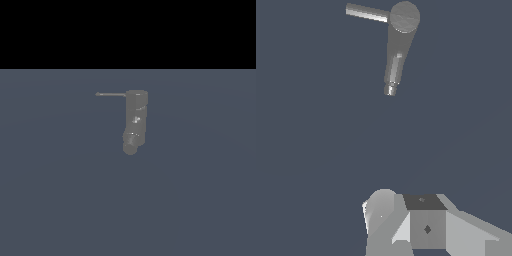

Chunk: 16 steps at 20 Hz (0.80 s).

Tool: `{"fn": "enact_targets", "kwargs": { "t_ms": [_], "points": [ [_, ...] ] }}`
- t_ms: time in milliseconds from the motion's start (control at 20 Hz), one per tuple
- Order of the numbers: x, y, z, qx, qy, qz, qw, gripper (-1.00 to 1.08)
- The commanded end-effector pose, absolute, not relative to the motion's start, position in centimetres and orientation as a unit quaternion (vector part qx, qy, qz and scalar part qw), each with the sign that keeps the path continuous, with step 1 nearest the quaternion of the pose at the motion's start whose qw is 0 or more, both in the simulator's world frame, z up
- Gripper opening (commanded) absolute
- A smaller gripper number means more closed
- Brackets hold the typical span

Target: Turn on the faucet by rotating a designated handle.

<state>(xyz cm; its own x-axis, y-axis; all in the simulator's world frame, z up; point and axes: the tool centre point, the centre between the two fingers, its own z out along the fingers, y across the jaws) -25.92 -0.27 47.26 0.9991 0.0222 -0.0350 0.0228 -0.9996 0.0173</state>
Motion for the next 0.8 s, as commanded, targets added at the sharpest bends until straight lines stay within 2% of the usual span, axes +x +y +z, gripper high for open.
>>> {"fn": "enact_targets", "kwargs": {
  "t_ms": [0, 750],
  "points": [
    [-25.9, -0.3, 47.3, 1.0, 0.011, -0.017, 0.009, -1.0],
    [-24.7, 2.3, 45.4, 0.999, -0.046, -0.017, 0.008, -1.0]
  ]
}}
